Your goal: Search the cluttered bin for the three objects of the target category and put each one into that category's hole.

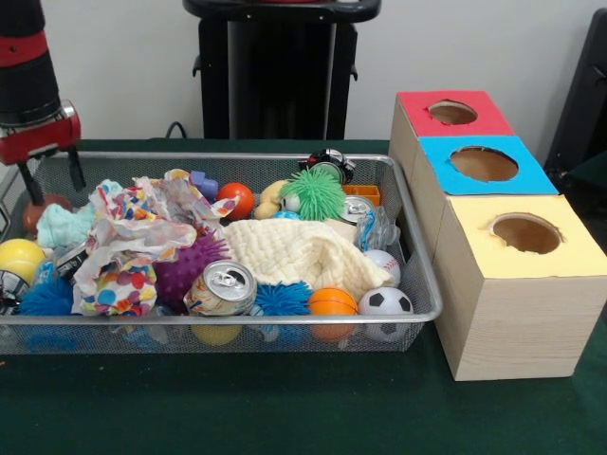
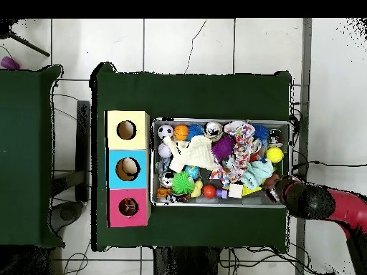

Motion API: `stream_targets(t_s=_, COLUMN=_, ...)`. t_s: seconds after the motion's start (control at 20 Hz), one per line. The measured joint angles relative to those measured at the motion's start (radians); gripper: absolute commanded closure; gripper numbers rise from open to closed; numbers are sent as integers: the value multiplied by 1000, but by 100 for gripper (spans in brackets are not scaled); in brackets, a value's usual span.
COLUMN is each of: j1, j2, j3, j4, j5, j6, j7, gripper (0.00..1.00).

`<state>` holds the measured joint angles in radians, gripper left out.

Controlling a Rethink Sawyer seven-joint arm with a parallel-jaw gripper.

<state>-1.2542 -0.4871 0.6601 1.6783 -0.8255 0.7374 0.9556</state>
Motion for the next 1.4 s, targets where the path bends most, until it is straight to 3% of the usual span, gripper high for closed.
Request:
stream_targets(t_s=0.65, j1=14, j2=76, j3=13, j4=-87, j5=-7, j6=-28, j7=0, gripper=0)
stream_targets(t_s=1.4, j1=26, j2=68, j3=14, j4=-102, j5=-14, j6=-22, j7=0, gripper=0)
